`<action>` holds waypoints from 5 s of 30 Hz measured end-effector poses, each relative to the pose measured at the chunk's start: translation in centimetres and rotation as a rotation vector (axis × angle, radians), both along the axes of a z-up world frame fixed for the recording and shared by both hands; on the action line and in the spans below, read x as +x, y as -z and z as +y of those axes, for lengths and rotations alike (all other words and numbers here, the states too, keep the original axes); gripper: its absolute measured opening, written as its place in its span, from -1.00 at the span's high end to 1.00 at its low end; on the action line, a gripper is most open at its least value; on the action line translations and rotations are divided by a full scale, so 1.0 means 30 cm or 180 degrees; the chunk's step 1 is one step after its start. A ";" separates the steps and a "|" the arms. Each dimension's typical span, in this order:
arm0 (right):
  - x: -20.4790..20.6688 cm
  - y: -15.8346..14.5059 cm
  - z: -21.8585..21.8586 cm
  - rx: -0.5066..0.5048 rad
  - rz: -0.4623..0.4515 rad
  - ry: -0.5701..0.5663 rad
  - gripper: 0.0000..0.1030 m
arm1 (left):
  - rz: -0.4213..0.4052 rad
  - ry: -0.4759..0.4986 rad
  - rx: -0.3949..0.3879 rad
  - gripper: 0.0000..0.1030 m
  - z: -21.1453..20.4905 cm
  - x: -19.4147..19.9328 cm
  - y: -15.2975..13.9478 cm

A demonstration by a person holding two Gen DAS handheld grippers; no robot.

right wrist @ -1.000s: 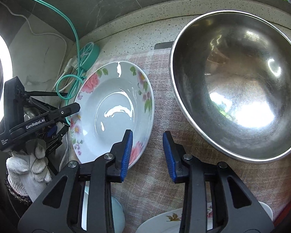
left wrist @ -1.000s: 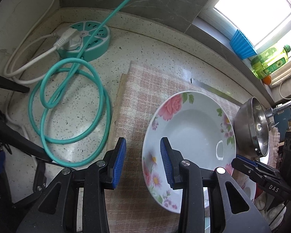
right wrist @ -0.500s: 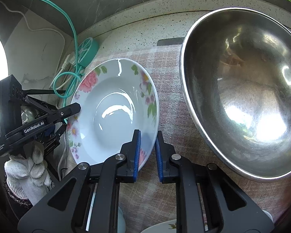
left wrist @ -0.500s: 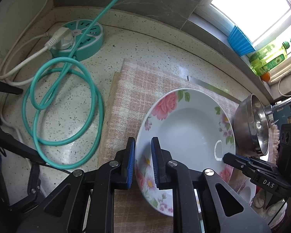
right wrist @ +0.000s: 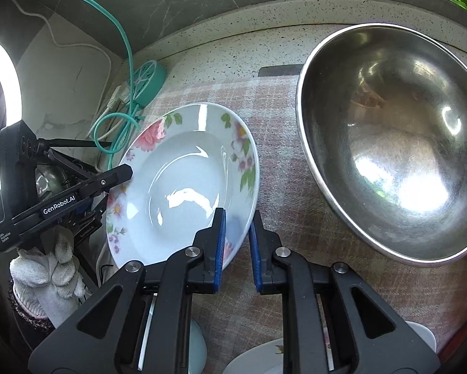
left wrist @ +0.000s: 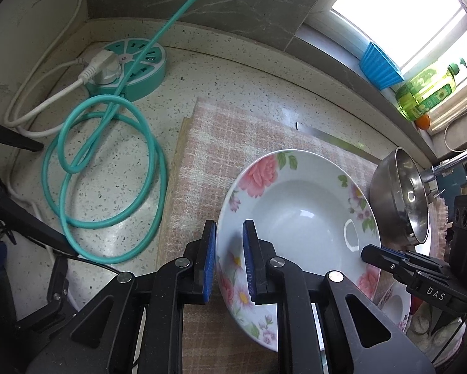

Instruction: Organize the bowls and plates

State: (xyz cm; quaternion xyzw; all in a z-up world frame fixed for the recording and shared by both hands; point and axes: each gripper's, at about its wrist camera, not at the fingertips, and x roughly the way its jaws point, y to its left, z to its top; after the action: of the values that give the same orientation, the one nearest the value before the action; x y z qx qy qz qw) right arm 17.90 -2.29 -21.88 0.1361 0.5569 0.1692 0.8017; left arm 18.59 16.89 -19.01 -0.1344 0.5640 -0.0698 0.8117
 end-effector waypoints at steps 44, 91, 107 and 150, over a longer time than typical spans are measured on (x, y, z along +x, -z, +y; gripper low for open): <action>-0.534 -0.178 -0.392 0.0125 -0.0349 0.0409 0.70 | -0.0306 0.0492 -0.0230 0.71 -0.405 -0.290 -0.210; -0.684 0.028 -0.492 -0.0097 0.0114 0.0611 0.61 | 0.0179 0.1108 0.0154 0.71 -0.650 -0.386 -0.032; -0.676 0.018 -0.463 -0.0303 0.0083 0.0469 0.49 | 0.0161 0.1157 0.0235 0.71 -0.668 -0.362 -0.031; -0.752 -0.283 -0.678 -0.0400 -0.0761 0.0547 -0.38 | -0.0095 0.0909 0.0024 0.71 -0.665 -0.341 -0.159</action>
State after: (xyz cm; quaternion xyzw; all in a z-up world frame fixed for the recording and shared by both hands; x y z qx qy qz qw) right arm -4.64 -22.63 -13.40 0.1116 0.4533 0.0799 0.8807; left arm 8.35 -3.06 -14.25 -0.0486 0.5656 -0.1846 0.8023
